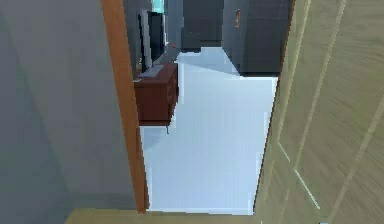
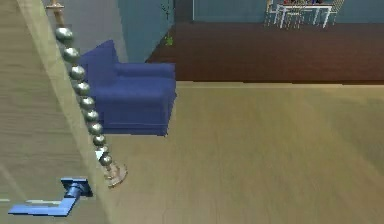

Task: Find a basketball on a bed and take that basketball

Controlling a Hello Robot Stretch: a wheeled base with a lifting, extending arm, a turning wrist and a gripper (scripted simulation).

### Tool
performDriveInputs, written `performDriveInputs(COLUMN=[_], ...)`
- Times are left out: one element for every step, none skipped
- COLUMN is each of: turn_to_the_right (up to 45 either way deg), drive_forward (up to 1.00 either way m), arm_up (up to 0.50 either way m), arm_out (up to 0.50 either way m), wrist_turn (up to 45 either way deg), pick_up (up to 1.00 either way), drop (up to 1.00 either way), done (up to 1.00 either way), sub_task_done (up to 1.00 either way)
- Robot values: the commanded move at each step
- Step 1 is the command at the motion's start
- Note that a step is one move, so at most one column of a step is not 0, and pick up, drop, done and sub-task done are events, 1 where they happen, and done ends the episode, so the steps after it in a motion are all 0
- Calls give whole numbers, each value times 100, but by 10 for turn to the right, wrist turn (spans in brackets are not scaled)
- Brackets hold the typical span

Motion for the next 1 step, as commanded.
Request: performDriveInputs(turn_to_the_right=[0], drive_forward=[75], arm_up=[0], arm_out=[0], wrist_turn=[0], pick_up=[0], drop=[0], done=[0], sub_task_done=[0])
